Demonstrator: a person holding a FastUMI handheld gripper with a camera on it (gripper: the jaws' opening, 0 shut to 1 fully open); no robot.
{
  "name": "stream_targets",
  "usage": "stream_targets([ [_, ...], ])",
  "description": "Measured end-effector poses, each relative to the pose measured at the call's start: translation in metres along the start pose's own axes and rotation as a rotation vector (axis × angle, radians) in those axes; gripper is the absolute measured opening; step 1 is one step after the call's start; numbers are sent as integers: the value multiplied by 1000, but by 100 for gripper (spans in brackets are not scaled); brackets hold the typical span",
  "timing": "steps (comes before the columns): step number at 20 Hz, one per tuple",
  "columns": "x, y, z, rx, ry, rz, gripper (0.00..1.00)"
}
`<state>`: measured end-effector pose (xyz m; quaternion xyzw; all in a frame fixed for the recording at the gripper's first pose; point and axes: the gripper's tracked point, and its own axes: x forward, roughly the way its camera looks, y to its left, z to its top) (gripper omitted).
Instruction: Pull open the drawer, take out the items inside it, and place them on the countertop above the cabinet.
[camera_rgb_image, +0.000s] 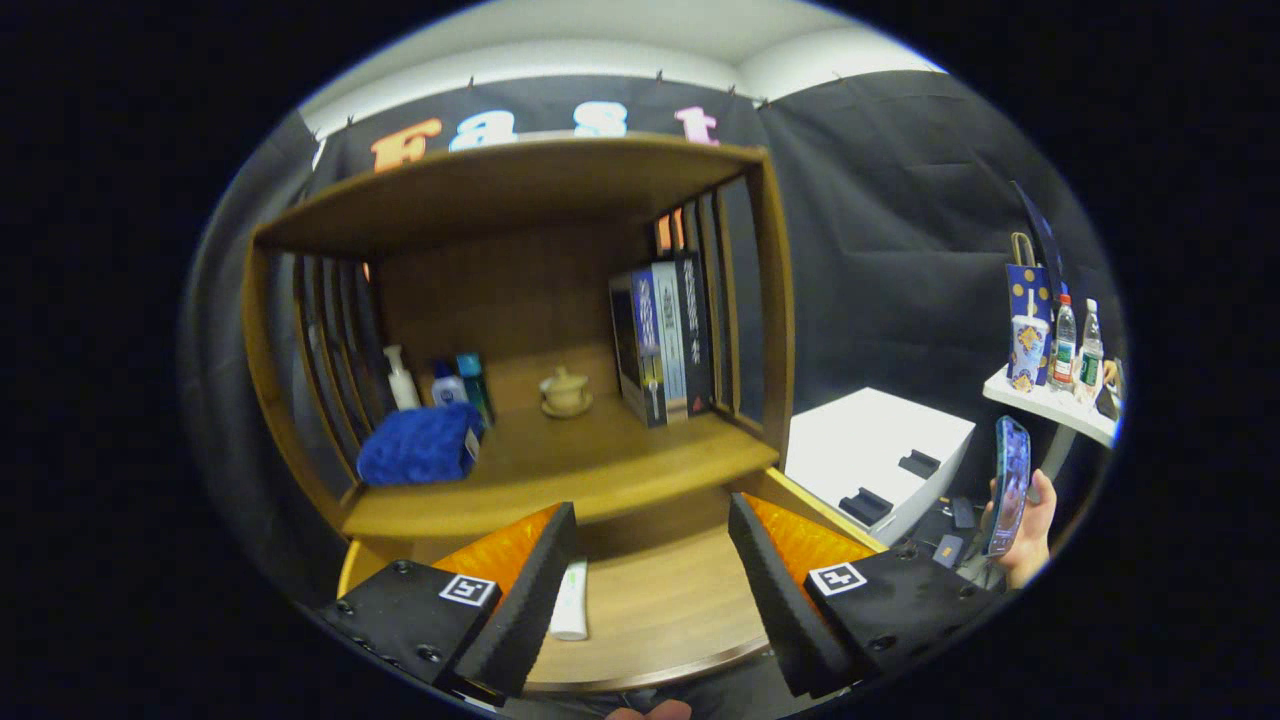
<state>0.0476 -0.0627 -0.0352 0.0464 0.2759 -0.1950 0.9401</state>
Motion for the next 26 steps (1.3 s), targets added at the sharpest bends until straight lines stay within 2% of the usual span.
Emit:
stream_targets([
  [5,49,39,-67,-141,281,41,98],
  [8,67,63,-102,-144,420,65,97],
  [12,79,55,-136,-244,559,28,98],
  [15,88,63,-153,-213,624,42,98],
  [22,103,62,-160,-131,724,60,98],
  [26,103,64,-168,-21,767,99,98],
])
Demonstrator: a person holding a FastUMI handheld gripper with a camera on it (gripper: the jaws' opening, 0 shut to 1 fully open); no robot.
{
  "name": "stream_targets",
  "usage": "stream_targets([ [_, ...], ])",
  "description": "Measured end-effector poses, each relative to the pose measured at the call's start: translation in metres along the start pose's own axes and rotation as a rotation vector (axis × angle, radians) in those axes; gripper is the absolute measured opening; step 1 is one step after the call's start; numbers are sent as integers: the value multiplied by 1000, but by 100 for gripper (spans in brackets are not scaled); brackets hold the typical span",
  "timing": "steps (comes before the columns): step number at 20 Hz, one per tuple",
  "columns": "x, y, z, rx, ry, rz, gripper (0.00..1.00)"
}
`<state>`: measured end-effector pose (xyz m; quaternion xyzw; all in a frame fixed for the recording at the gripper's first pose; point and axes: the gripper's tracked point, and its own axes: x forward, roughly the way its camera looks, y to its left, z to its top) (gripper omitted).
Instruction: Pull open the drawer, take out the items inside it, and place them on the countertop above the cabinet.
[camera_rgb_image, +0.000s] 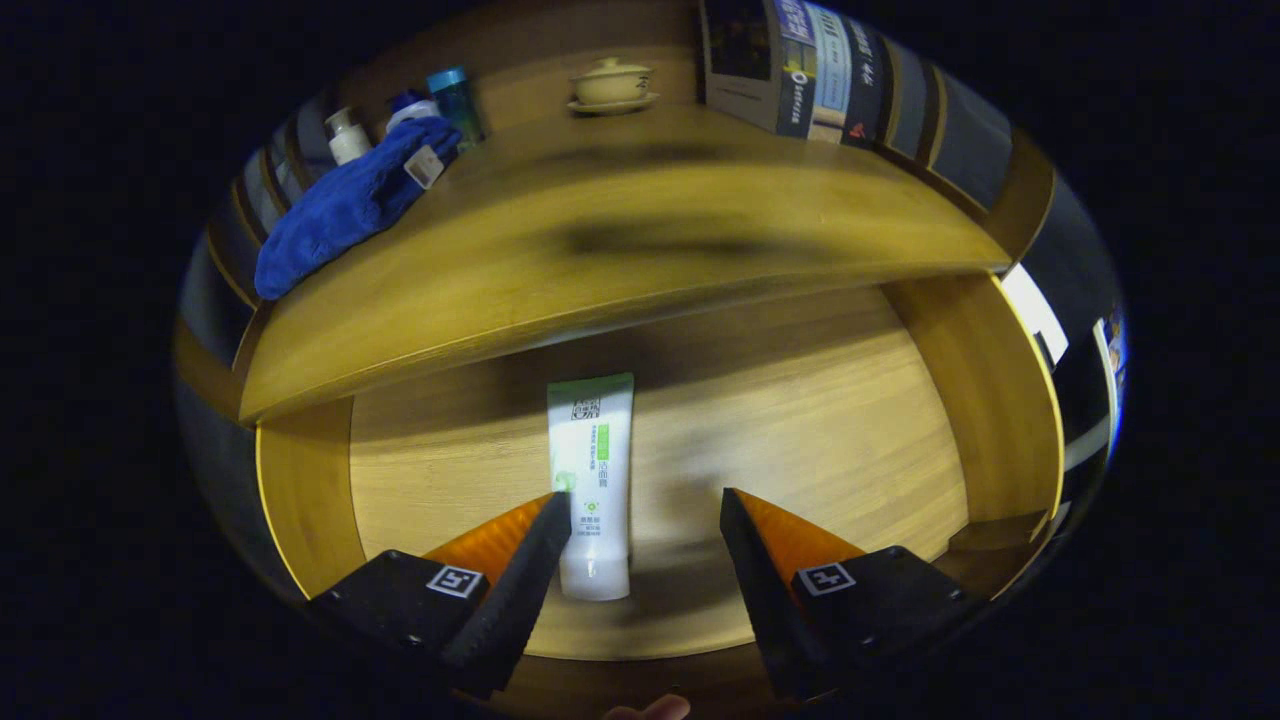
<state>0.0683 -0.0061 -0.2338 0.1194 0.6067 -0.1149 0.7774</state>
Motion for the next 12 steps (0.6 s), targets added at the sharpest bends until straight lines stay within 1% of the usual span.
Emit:
stream_targets([
  [3,6,2,-5,56,42,75,99],
  [5,12,6,-11,121,60,125,99],
  [7,10,17,-8,179,35,180,90],
  [8,6,24,-4,196,18,199,71],
  [10,5,26,-3,177,5,174,33],
  [11,0,27,-3,148,-6,168,33],
  [12,0,26,4,107,-36,144,18],
])
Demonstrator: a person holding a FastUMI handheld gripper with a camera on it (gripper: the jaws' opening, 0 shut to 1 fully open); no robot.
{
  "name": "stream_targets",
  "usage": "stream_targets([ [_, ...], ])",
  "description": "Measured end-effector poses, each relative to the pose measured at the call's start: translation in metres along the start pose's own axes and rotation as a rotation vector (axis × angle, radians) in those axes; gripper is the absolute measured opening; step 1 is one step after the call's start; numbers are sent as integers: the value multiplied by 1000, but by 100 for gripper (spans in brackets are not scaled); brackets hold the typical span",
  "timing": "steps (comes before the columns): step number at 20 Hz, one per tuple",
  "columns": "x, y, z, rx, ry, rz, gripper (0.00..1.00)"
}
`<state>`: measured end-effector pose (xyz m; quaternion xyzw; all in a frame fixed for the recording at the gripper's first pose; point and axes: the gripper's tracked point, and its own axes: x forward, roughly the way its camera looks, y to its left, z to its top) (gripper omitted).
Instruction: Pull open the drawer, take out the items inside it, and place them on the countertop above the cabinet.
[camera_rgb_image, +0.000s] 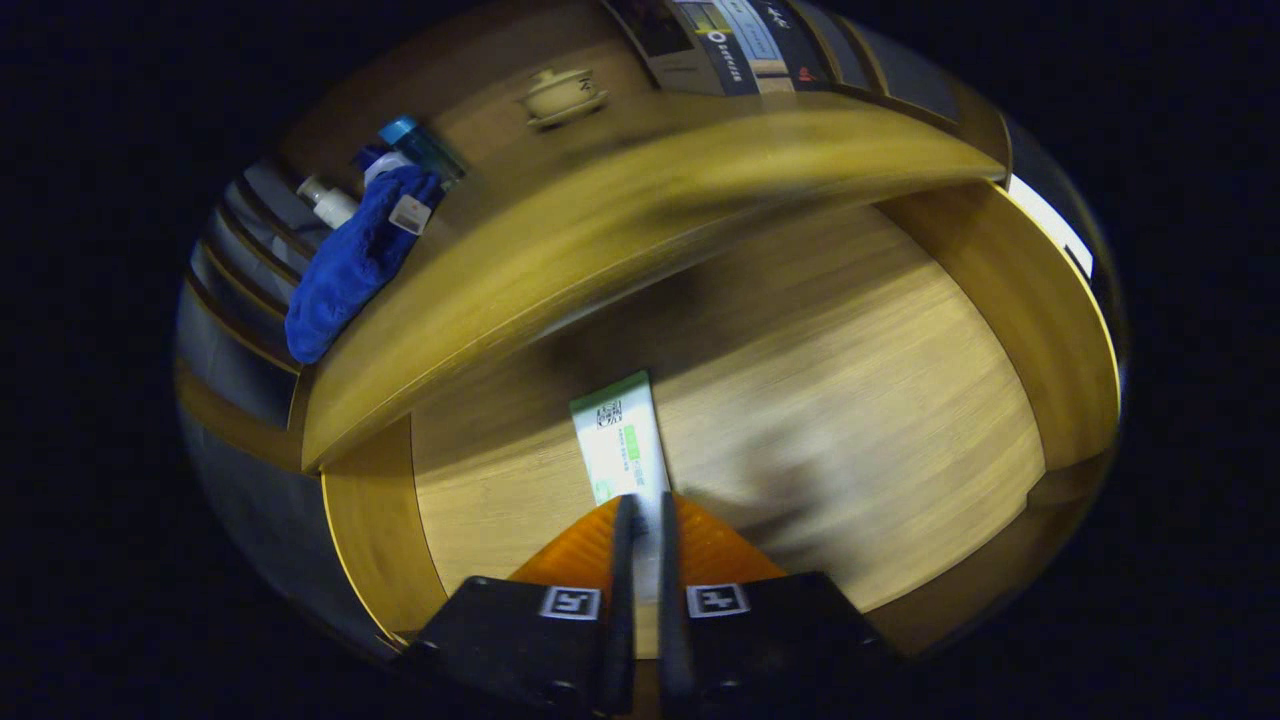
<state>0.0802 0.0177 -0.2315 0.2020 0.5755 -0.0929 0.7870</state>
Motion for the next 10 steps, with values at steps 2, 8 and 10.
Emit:
stream_targets([
  [2,-3,-9,2,-115,15,-85,9],
  [8,-15,31,4,-176,38,-79,49],
  [10,-15,22,6,-163,44,-124,64],
])
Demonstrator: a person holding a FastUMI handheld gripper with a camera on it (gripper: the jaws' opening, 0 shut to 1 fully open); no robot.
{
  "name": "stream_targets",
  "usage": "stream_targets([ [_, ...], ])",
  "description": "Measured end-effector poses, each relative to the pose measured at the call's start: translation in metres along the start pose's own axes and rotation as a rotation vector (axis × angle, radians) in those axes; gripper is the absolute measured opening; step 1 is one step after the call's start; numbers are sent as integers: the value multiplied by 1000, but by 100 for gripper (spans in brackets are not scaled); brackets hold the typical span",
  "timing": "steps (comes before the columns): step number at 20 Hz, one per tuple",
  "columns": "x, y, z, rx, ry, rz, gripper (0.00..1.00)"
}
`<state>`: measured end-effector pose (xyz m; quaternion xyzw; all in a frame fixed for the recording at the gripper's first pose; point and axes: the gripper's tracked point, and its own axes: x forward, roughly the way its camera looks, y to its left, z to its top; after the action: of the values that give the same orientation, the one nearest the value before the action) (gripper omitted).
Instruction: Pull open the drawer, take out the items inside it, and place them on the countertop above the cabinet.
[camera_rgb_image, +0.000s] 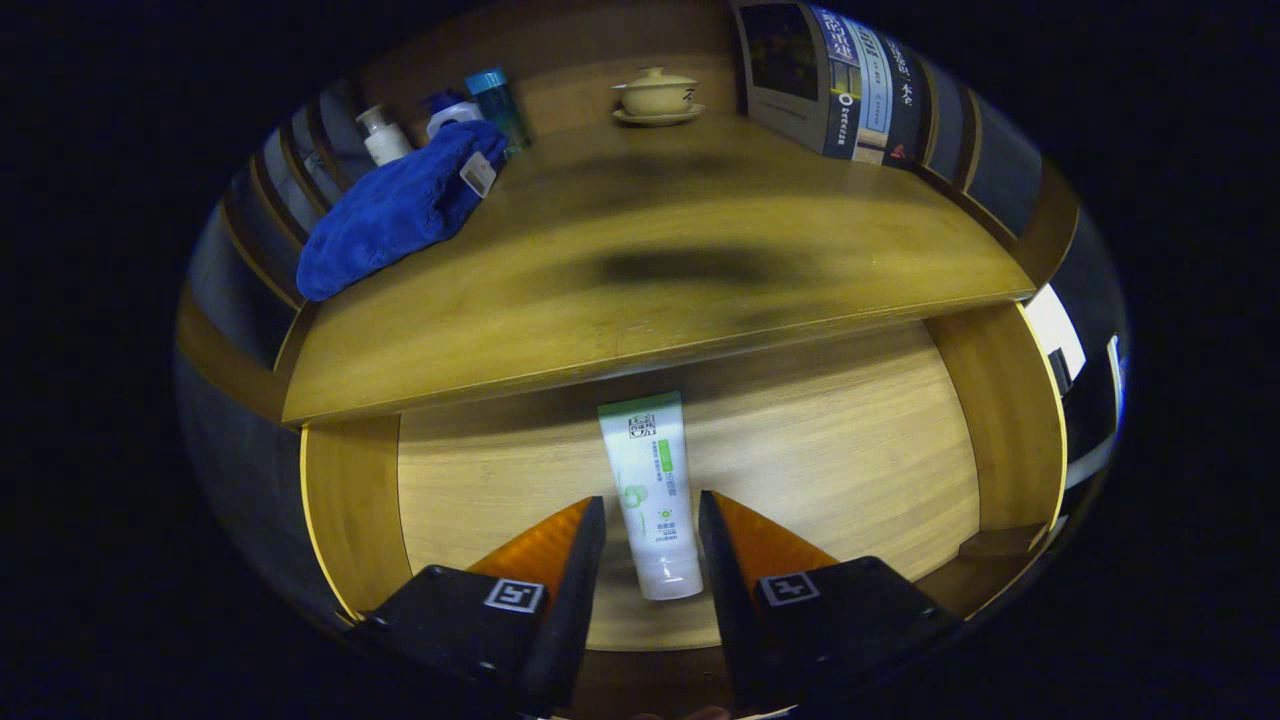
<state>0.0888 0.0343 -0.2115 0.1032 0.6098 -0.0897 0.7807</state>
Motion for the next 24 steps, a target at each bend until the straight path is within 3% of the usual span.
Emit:
stream_targets([
  [4,14,-10,-17,-6,91,-44,93],
  [8,27,-8,-43,-38,207,-62,93],
  [11,22,-8,-38,-5,193,-98,89],
  [14,22,-4,-29,-4,133,-104,54],
  [15,26,-2,-28,4,113,-104,49],
  [18,9,7,-9,-16,28,-111,49],
  [24,-76,16,36,-19,-149,-221,49],
])
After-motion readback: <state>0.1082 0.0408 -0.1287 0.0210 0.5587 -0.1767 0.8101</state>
